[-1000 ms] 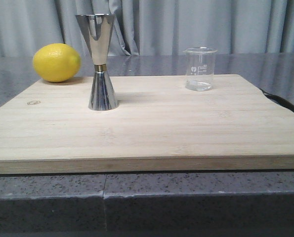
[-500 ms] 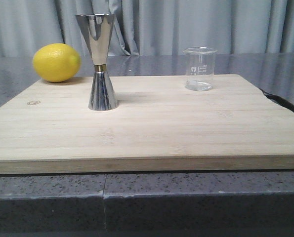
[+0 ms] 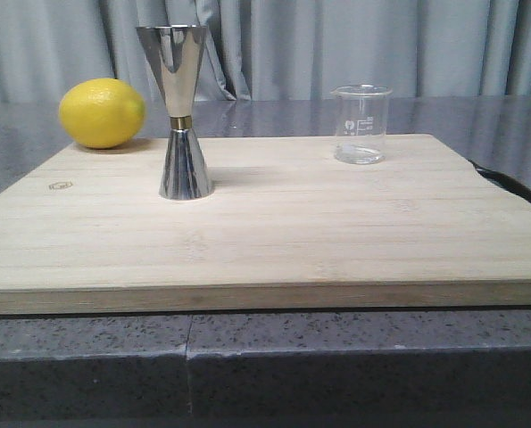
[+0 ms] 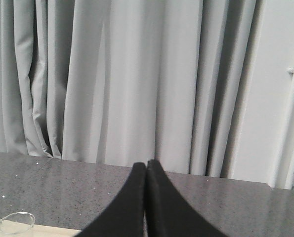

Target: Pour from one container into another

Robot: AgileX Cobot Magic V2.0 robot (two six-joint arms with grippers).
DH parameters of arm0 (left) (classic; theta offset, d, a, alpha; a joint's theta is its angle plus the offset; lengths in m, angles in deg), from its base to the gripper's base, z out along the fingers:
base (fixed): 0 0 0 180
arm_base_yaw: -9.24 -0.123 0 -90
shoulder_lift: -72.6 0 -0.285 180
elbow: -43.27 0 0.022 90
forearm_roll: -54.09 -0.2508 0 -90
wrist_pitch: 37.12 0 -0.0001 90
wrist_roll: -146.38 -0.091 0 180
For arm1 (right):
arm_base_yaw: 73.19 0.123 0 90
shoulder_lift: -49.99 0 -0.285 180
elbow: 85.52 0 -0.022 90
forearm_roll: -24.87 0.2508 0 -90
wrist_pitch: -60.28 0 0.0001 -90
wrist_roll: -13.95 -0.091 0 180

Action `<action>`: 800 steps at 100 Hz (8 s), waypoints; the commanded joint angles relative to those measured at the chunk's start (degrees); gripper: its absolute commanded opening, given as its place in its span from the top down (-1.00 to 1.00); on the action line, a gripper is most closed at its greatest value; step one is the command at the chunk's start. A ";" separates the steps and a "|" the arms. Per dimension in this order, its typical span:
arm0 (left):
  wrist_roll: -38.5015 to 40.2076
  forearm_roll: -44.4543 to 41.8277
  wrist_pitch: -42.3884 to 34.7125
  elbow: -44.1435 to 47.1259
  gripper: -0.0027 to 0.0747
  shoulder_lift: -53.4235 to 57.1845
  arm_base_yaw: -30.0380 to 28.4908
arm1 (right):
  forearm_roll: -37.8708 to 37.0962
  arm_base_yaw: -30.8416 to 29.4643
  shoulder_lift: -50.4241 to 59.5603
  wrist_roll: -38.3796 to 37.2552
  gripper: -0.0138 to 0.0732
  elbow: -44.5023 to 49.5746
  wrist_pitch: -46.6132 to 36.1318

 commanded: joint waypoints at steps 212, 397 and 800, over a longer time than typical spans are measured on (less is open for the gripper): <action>0.22 57.12 0.10 -0.33 0.98 -0.22 -0.29 | -2.12 -0.37 -1.13 0.83 0.85 -1.39 -0.67; -75.81 81.67 -17.76 28.22 0.98 21.33 -11.05 | -2.12 -0.37 -1.13 0.83 0.85 -1.39 -2.36; -75.81 85.13 -16.52 28.22 0.98 21.23 -15.40 | -105.07 -22.93 17.54 -116.21 0.85 31.25 18.47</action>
